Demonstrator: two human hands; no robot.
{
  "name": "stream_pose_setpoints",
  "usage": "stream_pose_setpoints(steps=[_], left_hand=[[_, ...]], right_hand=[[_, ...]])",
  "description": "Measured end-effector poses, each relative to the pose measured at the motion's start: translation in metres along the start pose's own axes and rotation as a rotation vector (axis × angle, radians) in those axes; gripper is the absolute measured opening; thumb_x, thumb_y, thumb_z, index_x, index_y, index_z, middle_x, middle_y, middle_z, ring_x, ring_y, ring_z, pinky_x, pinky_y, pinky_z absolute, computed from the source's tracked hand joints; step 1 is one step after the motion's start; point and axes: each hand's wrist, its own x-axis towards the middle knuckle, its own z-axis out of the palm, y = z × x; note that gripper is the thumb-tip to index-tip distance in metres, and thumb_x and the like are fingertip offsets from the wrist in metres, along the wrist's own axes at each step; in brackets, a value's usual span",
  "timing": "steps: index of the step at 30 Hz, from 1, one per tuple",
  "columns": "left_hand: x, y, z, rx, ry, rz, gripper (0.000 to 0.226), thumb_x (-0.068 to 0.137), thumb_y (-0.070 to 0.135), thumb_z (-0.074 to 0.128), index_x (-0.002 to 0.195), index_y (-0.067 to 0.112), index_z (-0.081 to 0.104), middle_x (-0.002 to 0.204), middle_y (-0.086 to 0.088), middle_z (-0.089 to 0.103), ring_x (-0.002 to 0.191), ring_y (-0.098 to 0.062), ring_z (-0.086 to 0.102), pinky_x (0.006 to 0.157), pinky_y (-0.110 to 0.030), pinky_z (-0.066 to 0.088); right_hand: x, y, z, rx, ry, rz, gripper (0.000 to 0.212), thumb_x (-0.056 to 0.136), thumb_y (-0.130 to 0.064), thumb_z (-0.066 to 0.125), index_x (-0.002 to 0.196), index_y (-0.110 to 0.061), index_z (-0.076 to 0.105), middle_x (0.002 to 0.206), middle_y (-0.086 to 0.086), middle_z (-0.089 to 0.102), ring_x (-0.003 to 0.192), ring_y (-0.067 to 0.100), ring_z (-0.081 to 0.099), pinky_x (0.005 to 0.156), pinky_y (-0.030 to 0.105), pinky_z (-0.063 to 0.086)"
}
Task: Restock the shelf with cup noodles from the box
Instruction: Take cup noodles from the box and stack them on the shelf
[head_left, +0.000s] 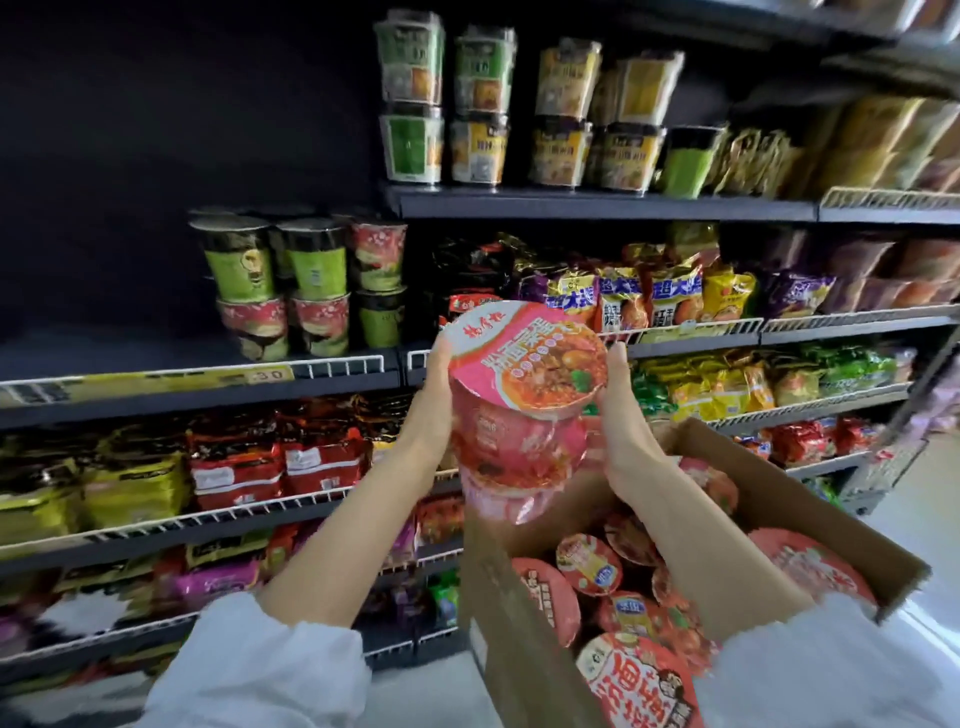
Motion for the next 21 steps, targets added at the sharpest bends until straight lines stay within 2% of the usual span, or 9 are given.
stream_pose_setpoints(steps=[2,4,8,12,14,16,17,19,21], left_hand=[[-0.017,0.008,-0.044,-0.003,0.042,0.008,0.056,0.097,0.055,0.012,0.144,0.031,0.032,0.139,0.002,0.043,0.101,-0.003,0.033,0.088,-0.025,0.025],[-0.03,0.012,-0.089,-0.009,0.088,0.038,0.055,0.098,0.054,0.012,0.143,0.031,0.031,0.132,0.006,0.045,0.101,-0.001,0.035,0.089,-0.024,0.026],[-0.043,0.014,-0.178,-0.05,0.221,0.059,0.049,0.098,0.052,0.016,0.136,0.032,0.04,0.112,0.013,0.05,0.075,0.011,0.044,0.085,-0.022,0.032],[-0.04,0.015,-0.261,-0.056,0.373,0.041,0.038,0.096,0.053,0.028,0.112,0.031,0.054,0.085,0.017,0.056,0.073,0.006,0.048,0.064,-0.018,0.04],[-0.028,0.019,-0.298,-0.089,0.459,0.028,0.038,0.093,0.058,0.033,0.103,0.032,0.059,0.09,0.012,0.061,0.079,0.0,0.055,0.068,-0.02,0.044],[-0.009,0.023,-0.335,-0.065,0.513,0.032,0.047,0.087,0.067,0.035,0.11,0.035,0.06,0.109,0.005,0.064,0.096,-0.011,0.059,0.086,-0.031,0.048],[0.002,0.027,-0.352,-0.043,0.529,0.045,0.051,0.086,0.069,0.034,0.116,0.035,0.059,0.113,0.004,0.063,0.098,-0.012,0.059,0.088,-0.032,0.047],[0.028,0.038,-0.384,-0.018,0.543,0.076,0.055,0.087,0.068,0.033,0.118,0.031,0.059,0.108,0.004,0.064,0.093,-0.011,0.06,0.079,-0.028,0.048],[0.06,0.05,-0.412,0.038,0.567,0.074,0.07,0.075,0.081,0.036,0.121,0.032,0.059,0.116,0.002,0.063,0.105,-0.017,0.059,0.089,-0.033,0.048]], right_hand=[[-0.012,-0.005,0.045,-0.008,-0.066,-0.016,0.072,0.089,-0.069,0.01,0.141,-0.029,0.039,0.141,0.003,0.046,0.13,0.025,0.044,0.108,0.044,0.034],[-0.022,-0.007,0.091,-0.013,-0.137,-0.009,0.069,0.091,-0.067,0.011,0.142,-0.028,0.038,0.144,0.003,0.044,0.131,0.026,0.042,0.104,0.041,0.036],[-0.034,-0.01,0.184,-0.005,-0.287,0.011,0.069,0.091,-0.066,0.012,0.143,-0.028,0.037,0.146,0.002,0.04,0.134,0.024,0.039,0.097,0.036,0.037],[-0.029,-0.009,0.272,0.013,-0.411,0.026,0.069,0.092,-0.065,0.012,0.14,-0.024,0.041,0.143,0.003,0.045,0.131,0.024,0.042,0.097,0.035,0.038],[-0.019,-0.01,0.314,0.031,-0.474,0.034,0.072,0.091,-0.067,0.013,0.139,-0.024,0.043,0.136,0.001,0.05,0.129,0.025,0.045,0.094,0.037,0.04],[-0.003,-0.015,0.355,0.052,-0.515,0.046,0.07,0.09,-0.067,0.014,0.138,-0.026,0.044,0.124,-0.003,0.053,0.125,0.025,0.048,0.09,0.037,0.042],[0.008,-0.019,0.374,0.058,-0.522,0.05,0.07,0.09,-0.067,0.015,0.137,-0.025,0.045,0.119,-0.003,0.054,0.122,0.025,0.05,0.087,0.037,0.043],[0.03,-0.031,0.409,0.074,-0.538,0.041,0.07,0.09,-0.067,0.017,0.137,-0.022,0.046,0.126,0.003,0.055,0.121,0.026,0.051,0.088,0.037,0.045],[0.058,-0.045,0.443,0.081,-0.548,0.001,0.069,0.092,-0.065,0.016,0.135,-0.021,0.048,0.135,0.007,0.052,0.124,0.027,0.049,0.091,0.037,0.043]])
